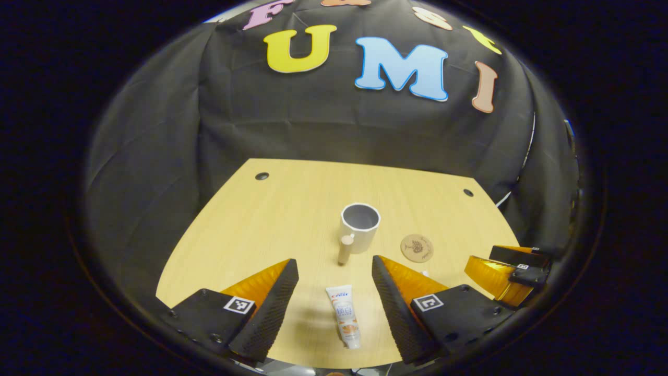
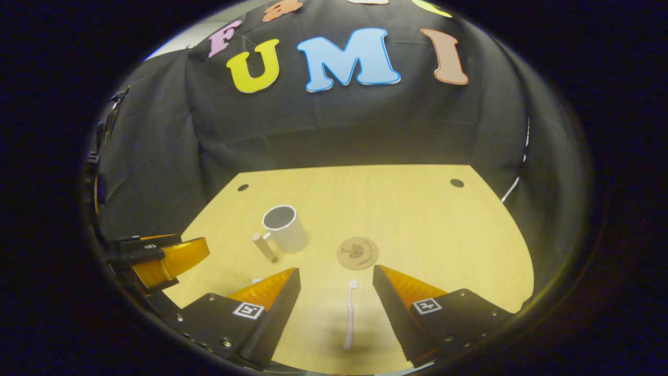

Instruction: Put the toothbrush and toothpaste on the desktop into the cup, then pick up the cup and place it on the coaster on the desktop.

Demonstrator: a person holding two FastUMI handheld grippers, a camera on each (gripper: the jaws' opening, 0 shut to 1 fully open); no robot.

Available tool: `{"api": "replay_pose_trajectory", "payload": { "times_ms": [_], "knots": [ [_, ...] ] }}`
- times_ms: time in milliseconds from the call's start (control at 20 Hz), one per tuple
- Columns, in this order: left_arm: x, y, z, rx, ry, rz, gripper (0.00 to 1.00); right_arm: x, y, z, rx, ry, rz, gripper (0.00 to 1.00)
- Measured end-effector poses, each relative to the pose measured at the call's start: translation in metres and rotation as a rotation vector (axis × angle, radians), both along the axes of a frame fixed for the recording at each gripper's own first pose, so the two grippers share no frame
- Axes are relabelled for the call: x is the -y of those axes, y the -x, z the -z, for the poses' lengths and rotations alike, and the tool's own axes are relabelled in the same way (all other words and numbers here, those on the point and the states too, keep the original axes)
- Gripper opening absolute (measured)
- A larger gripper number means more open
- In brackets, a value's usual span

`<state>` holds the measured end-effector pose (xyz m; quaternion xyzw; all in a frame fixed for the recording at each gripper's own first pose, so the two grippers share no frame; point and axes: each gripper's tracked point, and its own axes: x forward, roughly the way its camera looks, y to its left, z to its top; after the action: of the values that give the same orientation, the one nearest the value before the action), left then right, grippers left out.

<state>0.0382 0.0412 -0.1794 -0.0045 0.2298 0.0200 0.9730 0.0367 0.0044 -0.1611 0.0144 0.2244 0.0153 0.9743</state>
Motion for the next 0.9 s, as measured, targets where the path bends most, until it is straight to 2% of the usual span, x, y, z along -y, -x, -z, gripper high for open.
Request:
{"api": "replay_pose_trajectory", "payload": {
  "times_ms": [200,450,900],
  "knots": [
    [-0.005,-0.003,0.053,-0.1,-0.032,0.004,0.95,-0.002,-0.004,0.043,-0.108,0.003,-0.014,0.88],
    [0.004,-0.003,0.108,-0.229,-0.01,0.023,0.95,0.009,-0.004,0.087,-0.231,0.02,0.019,0.88],
    [0.019,-0.001,0.16,-0.366,-0.009,0.085,0.95,0.015,0.017,0.149,-0.449,-0.004,0.019,0.89]
  ]
}}
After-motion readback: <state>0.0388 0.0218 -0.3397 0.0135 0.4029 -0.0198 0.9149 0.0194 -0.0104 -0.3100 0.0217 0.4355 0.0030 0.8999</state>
